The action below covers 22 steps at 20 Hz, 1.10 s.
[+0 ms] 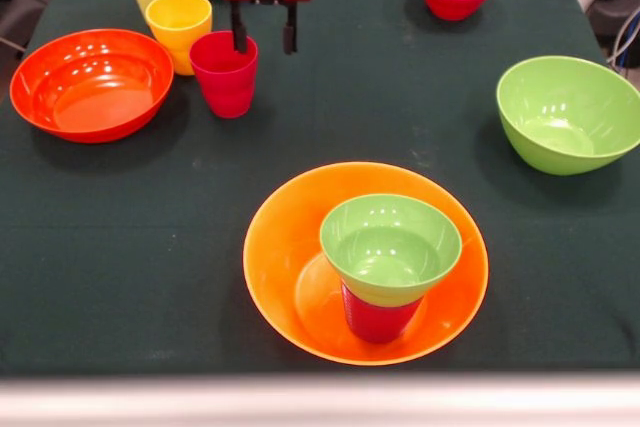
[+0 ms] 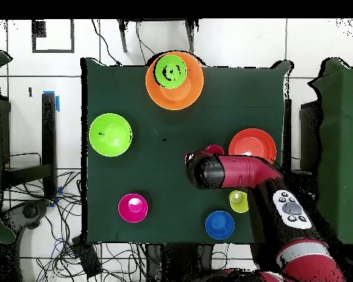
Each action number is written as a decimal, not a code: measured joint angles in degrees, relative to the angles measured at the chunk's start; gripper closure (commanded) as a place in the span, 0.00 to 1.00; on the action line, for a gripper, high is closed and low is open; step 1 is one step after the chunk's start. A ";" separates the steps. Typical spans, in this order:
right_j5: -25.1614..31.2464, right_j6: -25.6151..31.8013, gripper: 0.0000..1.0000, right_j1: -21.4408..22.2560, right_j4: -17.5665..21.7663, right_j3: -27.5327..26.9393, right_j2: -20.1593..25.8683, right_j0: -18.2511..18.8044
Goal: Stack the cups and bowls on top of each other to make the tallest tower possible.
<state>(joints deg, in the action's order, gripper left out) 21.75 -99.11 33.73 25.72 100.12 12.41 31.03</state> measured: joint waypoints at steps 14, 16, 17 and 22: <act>-4.54 0.00 0.00 -5.64 4.96 -2.01 -1.35 -1.05; -5.13 0.00 0.00 -6.60 5.95 -2.53 -1.95 -1.51; -5.33 0.00 0.00 -6.93 6.30 -2.70 -2.21 -1.71; -7.72 0.00 0.00 -7.96 8.01 -3.05 -4.75 -4.10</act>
<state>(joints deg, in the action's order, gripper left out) 14.03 -99.11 25.77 33.73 97.06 7.67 26.92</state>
